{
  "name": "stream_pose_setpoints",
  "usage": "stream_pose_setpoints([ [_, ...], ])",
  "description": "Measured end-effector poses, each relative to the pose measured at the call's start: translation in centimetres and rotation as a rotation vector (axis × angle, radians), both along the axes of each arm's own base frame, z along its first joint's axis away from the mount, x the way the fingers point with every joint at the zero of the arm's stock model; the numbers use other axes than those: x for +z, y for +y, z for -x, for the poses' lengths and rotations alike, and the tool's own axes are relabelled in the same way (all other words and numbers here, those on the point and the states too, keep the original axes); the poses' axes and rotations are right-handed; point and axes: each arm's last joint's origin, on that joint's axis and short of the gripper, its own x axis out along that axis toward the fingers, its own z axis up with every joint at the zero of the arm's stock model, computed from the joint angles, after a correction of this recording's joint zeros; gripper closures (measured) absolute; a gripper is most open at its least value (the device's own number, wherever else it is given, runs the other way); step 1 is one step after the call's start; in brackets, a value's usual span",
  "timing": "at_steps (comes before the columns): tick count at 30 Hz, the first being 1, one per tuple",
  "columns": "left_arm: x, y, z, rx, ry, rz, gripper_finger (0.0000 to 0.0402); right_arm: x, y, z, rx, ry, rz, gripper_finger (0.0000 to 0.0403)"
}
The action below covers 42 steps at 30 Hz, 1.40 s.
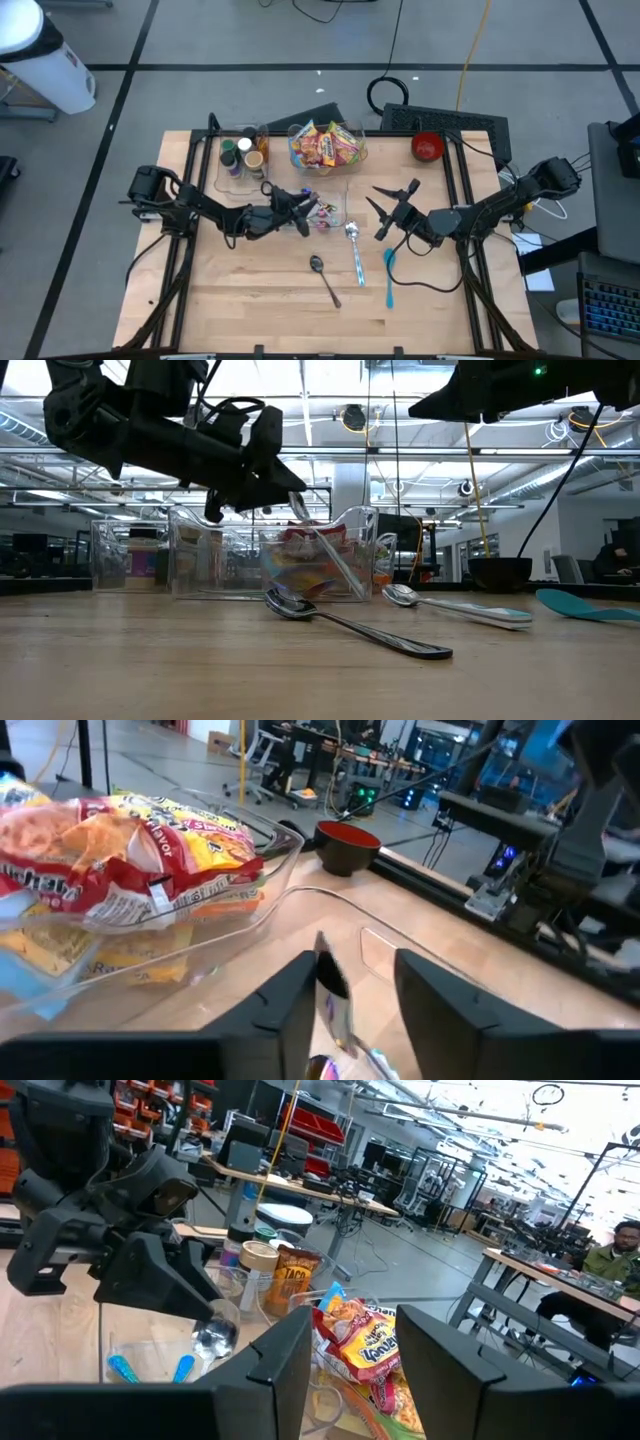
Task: Pick & Place Food Item
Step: Put the top blue and white spoon into the bottom transparent bin, then put the blue baby spoon into the bottom transparent bin
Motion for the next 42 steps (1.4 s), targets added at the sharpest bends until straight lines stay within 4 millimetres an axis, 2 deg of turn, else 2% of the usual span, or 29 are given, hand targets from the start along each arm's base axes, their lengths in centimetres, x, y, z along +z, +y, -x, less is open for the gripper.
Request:
stream_pose_setpoints([
  [5,0.1,-0.1,0.0,-0.019,0.050,-0.085,0.0224,0.0,0.0,0.0,-0.001,0.000,0.000,0.0261],
  [10,0.9,-0.1,0.2,-0.024,0.066,-0.151,0.0207,0.0,0.0,0.0,0.000,0.000,0.000,0.0261],
  [22,3.3,0.1,1.2,-0.018,0.097,-0.203,0.0153,-0.1,0.0,0.0,0.004,-0.015,-0.035,0.0261],
  [27,5.1,0.1,1.8,-0.076,0.055,-0.220,0.0137,-0.2,0.3,0.1,0.131,0.011,-0.062,0.0261],
  [30,5.7,0.2,2.2,-0.142,0.053,-0.199,0.0132,-0.1,0.2,0.2,0.201,0.079,-0.157,0.0261],
  [35,6.0,0.3,2.7,-0.245,0.091,-0.184,0.0130,-0.2,-0.5,0.7,0.283,0.317,-0.440,0.0261],
  [42,5.7,-0.2,2.6,-0.402,0.103,-0.171,0.0130,-3.9,-0.4,2.6,0.306,0.571,-0.772,0.0261],
])
